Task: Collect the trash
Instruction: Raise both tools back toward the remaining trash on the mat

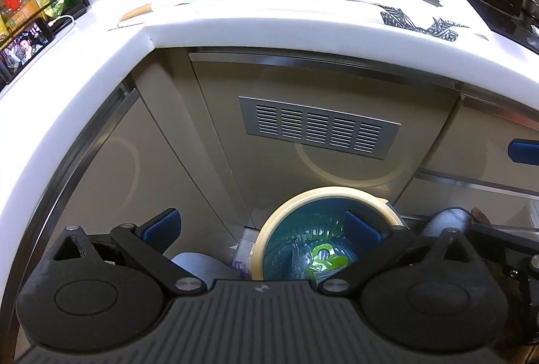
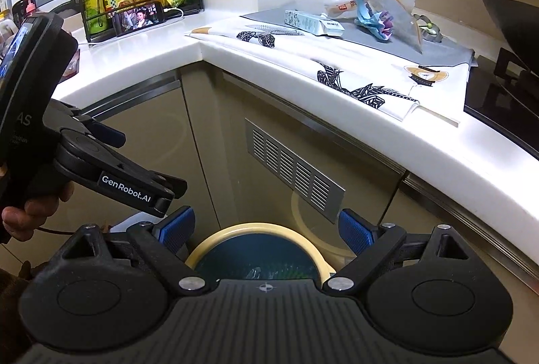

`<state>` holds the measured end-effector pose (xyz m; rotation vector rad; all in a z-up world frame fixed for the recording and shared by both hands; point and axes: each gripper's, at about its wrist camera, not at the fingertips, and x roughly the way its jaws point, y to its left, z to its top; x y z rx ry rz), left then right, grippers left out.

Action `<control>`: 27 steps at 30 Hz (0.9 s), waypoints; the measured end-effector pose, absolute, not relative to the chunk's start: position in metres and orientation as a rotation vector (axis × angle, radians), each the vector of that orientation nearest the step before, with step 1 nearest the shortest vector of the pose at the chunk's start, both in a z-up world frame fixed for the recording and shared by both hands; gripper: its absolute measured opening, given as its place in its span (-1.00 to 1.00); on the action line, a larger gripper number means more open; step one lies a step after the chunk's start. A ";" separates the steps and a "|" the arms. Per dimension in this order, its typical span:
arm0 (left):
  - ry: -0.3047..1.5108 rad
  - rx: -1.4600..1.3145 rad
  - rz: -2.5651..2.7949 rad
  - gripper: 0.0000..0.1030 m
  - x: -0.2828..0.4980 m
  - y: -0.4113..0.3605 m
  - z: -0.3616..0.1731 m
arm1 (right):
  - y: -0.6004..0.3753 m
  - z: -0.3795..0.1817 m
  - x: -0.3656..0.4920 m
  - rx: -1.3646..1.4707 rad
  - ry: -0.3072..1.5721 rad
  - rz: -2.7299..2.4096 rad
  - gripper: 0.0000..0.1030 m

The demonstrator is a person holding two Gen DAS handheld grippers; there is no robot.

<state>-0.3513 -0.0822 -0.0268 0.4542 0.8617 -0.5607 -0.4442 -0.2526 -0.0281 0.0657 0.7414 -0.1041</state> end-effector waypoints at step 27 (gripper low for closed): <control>0.675 0.399 -0.465 0.99 -0.300 -0.098 0.052 | -0.275 0.031 -0.418 -0.017 0.536 -0.158 0.82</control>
